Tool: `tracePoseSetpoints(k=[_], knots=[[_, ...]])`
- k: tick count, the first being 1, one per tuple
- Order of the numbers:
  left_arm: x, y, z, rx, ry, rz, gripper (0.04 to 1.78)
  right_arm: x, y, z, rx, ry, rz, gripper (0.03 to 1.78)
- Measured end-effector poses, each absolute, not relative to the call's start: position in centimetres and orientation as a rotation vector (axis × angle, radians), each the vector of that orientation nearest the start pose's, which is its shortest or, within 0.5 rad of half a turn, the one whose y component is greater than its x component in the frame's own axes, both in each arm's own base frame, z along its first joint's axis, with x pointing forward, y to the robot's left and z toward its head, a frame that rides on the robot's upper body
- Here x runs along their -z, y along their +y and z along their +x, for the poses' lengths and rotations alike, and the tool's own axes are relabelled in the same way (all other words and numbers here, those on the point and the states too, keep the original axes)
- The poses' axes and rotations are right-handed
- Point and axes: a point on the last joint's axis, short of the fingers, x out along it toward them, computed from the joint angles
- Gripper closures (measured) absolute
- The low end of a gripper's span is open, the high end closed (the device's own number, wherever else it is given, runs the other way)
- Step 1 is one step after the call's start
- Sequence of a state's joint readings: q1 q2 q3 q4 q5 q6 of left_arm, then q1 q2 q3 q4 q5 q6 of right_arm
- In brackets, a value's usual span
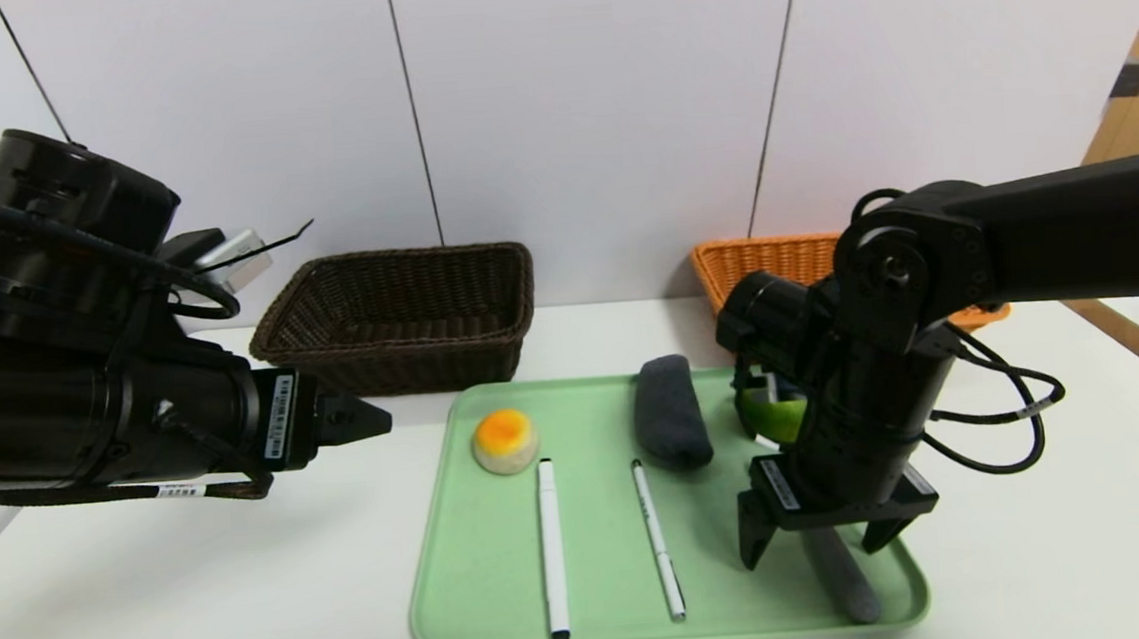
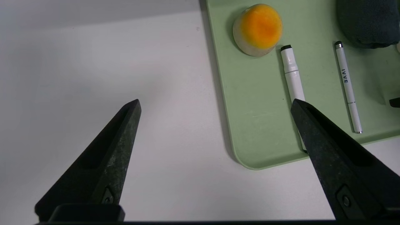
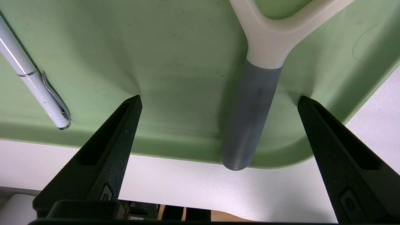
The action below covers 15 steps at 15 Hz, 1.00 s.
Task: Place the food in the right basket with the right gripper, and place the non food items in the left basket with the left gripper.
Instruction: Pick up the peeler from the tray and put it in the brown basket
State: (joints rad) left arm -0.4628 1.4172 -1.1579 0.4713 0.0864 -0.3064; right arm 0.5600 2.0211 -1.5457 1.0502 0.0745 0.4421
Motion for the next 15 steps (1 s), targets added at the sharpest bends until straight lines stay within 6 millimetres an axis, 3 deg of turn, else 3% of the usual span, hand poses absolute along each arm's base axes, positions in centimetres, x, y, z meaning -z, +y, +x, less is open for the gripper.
tracePoseSetpoints(k=[2,6,9,11,15], knots=[[-25.7,-9.5,19.4,0.248,0.751,-0.095,0.13,-15.5,17.6,27.3,-0.164,1.565,-0.031,0.1],[-25.9,-9.2,18.9,0.255,0.742,-0.112,0.13,-15.4,17.8,27.1,-0.168,1.57,-0.04,0.72],[-25.9,-9.0,18.4,0.262,0.741,-0.117,0.13,-15.3,18.2,27.0,-0.122,1.551,-0.065,1.03],[-25.8,-8.9,18.1,0.272,0.743,-0.121,0.13,-15.3,18.5,26.8,-0.115,1.545,-0.077,1.53],[-25.8,-8.5,17.4,0.276,0.741,-0.125,0.13,-15.8,18.7,26.3,-0.099,1.534,-0.045,1.53]])
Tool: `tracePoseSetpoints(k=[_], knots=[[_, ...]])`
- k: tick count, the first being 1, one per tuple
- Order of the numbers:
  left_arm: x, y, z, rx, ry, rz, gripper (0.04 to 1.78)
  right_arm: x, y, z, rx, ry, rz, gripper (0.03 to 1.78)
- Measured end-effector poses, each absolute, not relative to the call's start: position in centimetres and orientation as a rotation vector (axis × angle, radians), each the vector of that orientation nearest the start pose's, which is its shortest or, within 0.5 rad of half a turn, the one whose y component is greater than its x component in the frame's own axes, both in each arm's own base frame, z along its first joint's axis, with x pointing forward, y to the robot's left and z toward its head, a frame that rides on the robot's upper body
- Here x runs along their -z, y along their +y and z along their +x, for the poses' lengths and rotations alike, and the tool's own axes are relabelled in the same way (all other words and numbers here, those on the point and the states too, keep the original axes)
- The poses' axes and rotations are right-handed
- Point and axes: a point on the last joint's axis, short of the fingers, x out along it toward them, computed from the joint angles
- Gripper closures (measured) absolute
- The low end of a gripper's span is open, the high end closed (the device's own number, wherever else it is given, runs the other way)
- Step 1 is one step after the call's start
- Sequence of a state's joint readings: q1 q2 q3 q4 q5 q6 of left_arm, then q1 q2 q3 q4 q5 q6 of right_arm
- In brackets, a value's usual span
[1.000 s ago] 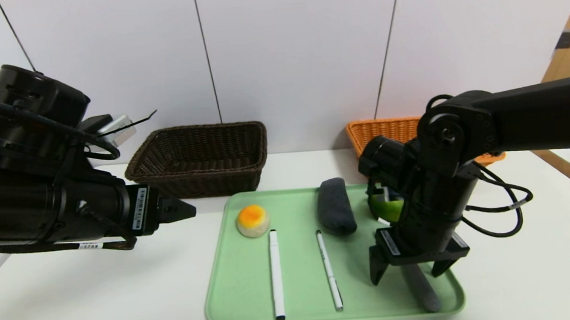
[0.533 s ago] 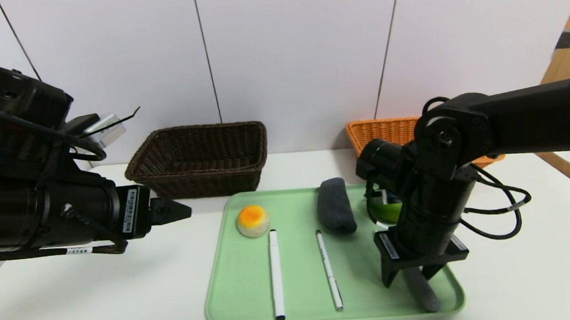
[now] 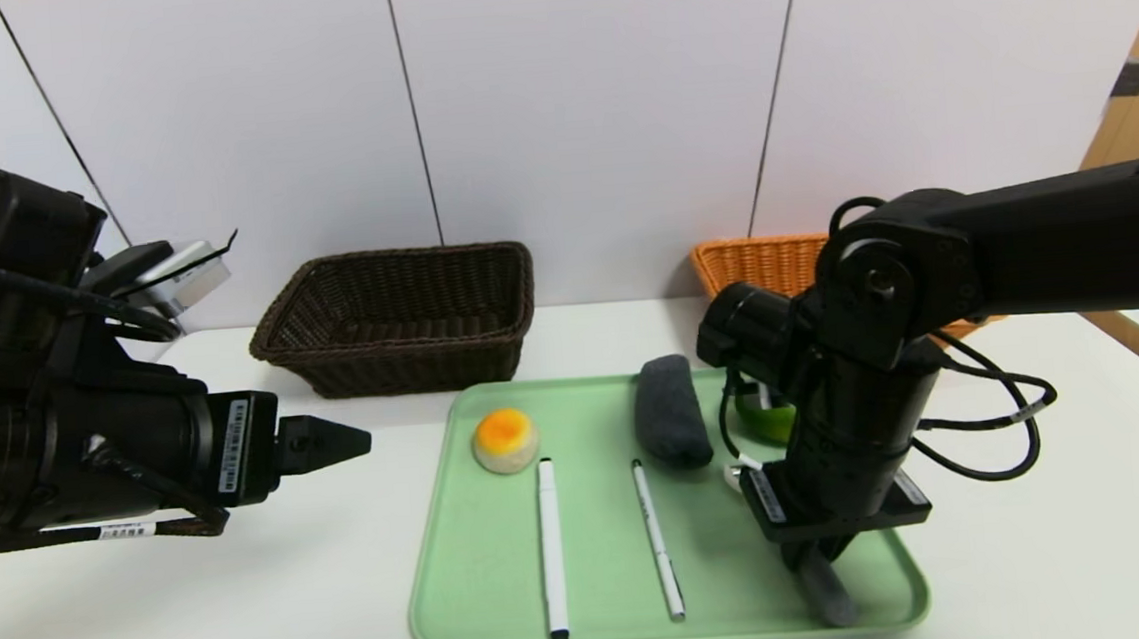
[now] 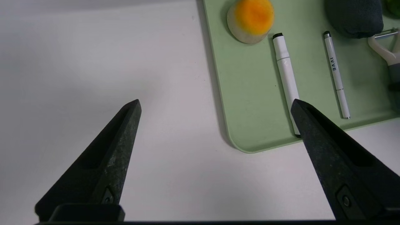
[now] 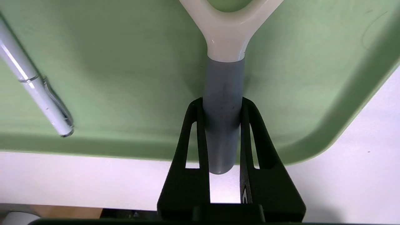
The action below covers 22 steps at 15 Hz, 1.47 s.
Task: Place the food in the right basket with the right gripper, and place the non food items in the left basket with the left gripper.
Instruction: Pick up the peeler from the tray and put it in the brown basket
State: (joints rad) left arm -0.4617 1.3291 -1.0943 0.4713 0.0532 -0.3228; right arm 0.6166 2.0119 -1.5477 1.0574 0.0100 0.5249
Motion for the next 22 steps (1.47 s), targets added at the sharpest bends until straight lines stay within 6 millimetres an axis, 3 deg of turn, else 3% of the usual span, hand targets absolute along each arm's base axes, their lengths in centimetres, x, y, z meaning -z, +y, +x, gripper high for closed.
tracePoseSetpoints(k=[6,11,13,18,22], knots=[[-26.0,-8.2,16.7,0.285,0.733,-0.152,0.13,-19.6,18.6,25.8,-0.147,1.483,0.133,1.53],[-26.2,-8.0,16.3,0.289,0.718,-0.157,0.13,-25.4,17.7,24.4,-0.259,1.516,0.295,1.53],[-26.3,-7.9,16.1,0.29,0.713,-0.158,0.13,-27.5,17.1,23.8,-0.316,1.451,0.316,1.53],[-26.7,-7.8,16.0,0.275,0.672,-0.186,0.13,-31.3,19.5,26.1,-0.493,0.907,0.358,1.53],[-26.9,-7.7,16.3,0.216,0.605,-0.215,0.13,-31.4,24.0,30.3,-0.57,0.494,0.33,1.53]])
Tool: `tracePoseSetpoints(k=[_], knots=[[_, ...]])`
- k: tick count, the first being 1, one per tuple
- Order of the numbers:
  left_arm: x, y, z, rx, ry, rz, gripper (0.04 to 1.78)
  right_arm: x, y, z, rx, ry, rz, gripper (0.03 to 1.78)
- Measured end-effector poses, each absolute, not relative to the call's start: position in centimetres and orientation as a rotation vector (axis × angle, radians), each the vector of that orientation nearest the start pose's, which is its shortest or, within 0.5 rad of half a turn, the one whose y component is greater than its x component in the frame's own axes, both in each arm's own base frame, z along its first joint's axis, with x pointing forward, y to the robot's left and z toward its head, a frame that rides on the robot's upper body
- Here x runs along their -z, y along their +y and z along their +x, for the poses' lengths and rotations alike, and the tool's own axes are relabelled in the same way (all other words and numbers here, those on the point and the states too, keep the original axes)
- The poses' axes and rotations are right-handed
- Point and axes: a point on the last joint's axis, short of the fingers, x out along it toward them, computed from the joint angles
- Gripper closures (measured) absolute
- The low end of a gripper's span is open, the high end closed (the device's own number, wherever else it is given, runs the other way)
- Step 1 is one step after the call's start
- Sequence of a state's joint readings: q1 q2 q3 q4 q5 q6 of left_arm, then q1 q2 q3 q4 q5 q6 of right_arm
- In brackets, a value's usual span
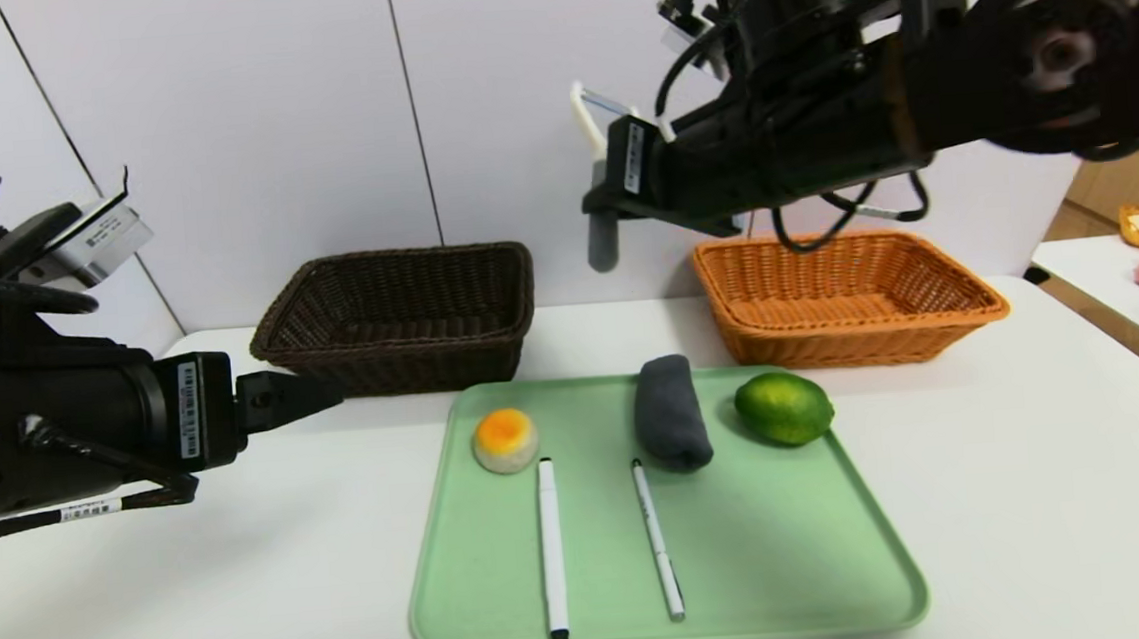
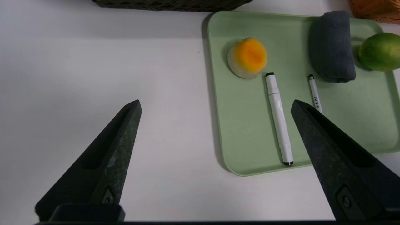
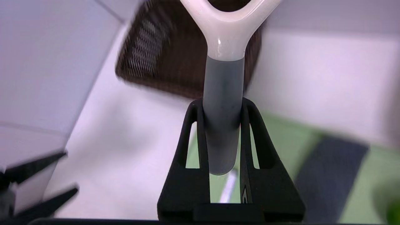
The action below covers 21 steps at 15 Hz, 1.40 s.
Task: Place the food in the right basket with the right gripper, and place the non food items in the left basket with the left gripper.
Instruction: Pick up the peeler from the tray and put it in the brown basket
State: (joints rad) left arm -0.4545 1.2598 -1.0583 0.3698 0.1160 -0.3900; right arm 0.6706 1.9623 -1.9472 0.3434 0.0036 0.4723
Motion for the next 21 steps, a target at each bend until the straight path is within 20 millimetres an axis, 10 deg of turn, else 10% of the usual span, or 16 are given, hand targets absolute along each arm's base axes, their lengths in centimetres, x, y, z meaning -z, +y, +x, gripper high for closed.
tracePoseSetpoints(k=[8,13,21], knots=[[-24.9,-7.0,16.0,0.154,0.658,-0.197,0.13,-22.3,32.6,38.2,-0.65,0.064,0.315,1.53],[-24.0,-6.2,15.1,0.13,0.675,-0.199,0.13,-16.7,35.0,39.8,-0.678,0.019,0.318,1.53],[-24.2,-5.7,14.3,0.13,0.654,-0.206,0.13,-17.2,35.0,39.6,-0.69,0.009,0.321,0.62]])
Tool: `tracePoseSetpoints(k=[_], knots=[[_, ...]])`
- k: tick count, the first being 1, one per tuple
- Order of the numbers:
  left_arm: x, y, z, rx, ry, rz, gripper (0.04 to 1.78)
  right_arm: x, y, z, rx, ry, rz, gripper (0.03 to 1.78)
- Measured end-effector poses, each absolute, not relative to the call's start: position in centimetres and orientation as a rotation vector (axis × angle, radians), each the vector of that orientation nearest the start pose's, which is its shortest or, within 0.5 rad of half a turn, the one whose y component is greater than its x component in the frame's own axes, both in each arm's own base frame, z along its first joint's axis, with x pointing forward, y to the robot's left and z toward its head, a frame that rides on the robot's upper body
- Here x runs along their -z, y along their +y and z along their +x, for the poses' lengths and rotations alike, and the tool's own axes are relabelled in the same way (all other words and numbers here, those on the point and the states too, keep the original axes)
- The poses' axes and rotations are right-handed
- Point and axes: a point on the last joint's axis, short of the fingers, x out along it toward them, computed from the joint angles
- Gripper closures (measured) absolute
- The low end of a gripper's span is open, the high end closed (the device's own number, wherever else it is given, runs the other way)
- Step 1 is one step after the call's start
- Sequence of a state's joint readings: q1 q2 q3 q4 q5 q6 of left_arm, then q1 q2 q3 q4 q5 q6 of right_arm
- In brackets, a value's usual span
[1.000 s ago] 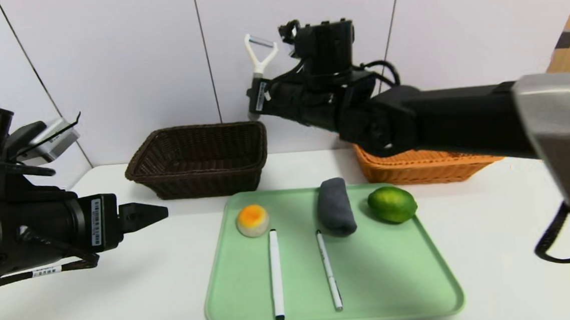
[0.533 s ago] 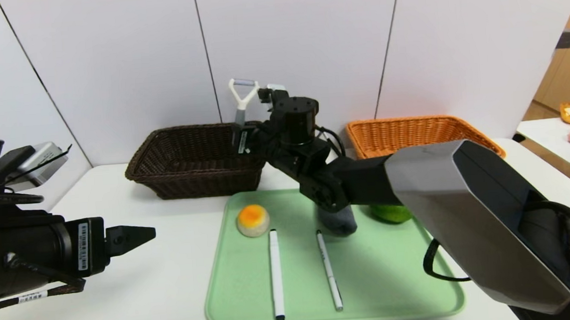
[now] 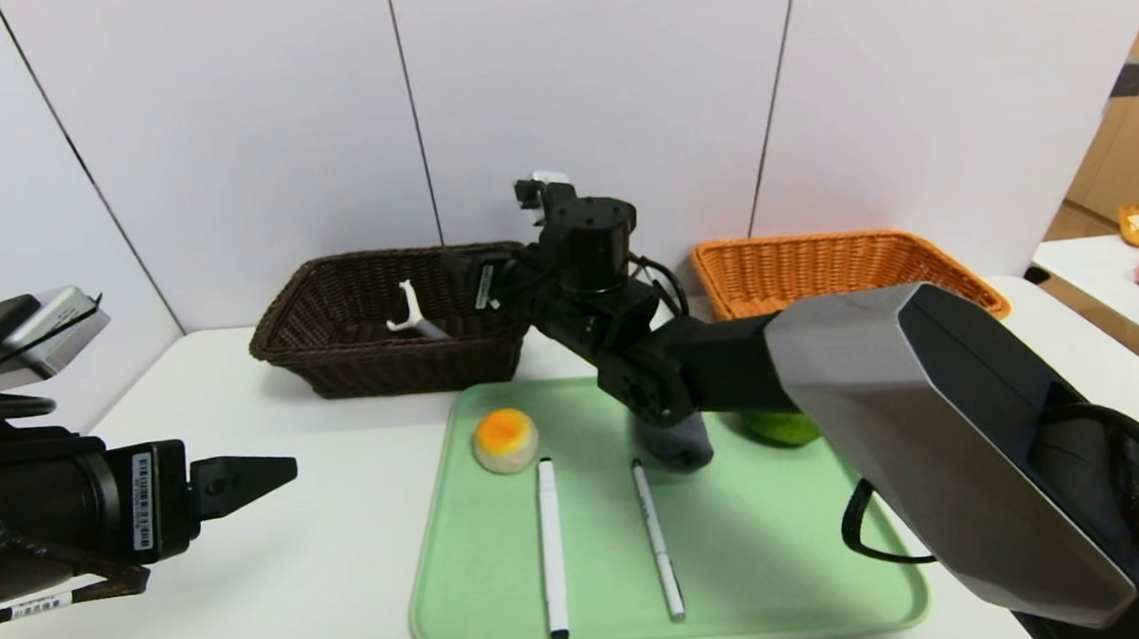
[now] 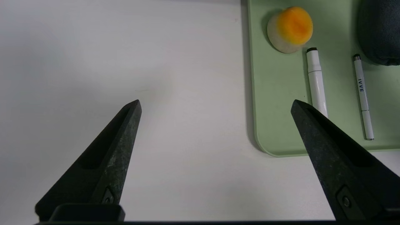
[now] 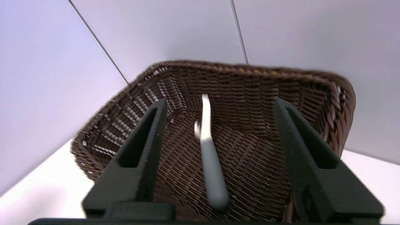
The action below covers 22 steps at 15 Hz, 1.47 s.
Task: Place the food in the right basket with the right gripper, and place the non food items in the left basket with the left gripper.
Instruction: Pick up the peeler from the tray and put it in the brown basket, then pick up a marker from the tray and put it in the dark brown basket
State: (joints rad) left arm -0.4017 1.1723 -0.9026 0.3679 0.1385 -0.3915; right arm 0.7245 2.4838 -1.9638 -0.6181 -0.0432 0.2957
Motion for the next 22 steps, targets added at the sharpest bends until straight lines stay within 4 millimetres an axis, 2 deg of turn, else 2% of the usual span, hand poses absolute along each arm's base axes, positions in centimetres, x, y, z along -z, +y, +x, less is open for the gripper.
tracePoseSetpoints(k=[2,5,8,11,14,18,20,22], knots=[[-24.6,-5.7,14.2,0.136,0.638,-0.207,0.13,-19.7,34.4,38.9,-0.691,-0.013,0.33,0.5],[-26.1,-6.0,14.5,0.163,0.59,-0.221,0.13,-25.7,32.2,36.6,-0.671,-0.028,0.337,0.37],[-28.2,-7.2,15.3,0.214,0.551,-0.23,0.13,-31.8,28.8,33.0,-0.607,-0.004,0.327,0.29],[-30.0,-9.0,16.2,0.261,0.582,-0.226,0.13,-35.5,24.5,29.0,-0.543,0.104,0.276,0.23],[-30.9,-11.2,17.4,0.274,0.698,-0.238,0.13,-36.1,19.9,24.8,-0.487,0.37,0.183,0.19],[-30.2,-15.1,19.5,0.198,0.984,-0.216,0.13,-33.6,14.3,20.2,-0.368,0.85,0.153,0.15],[-29.6,-17.1,20.4,0.171,1.062,-0.208,0.13,-32.2,13.0,18.9,-0.301,0.983,0.14,0.14],[-28.5,-19.9,21.3,0.153,1.131,-0.192,0.13,-31.0,12.4,18.3,-0.277,1.033,0.124,0.13]])
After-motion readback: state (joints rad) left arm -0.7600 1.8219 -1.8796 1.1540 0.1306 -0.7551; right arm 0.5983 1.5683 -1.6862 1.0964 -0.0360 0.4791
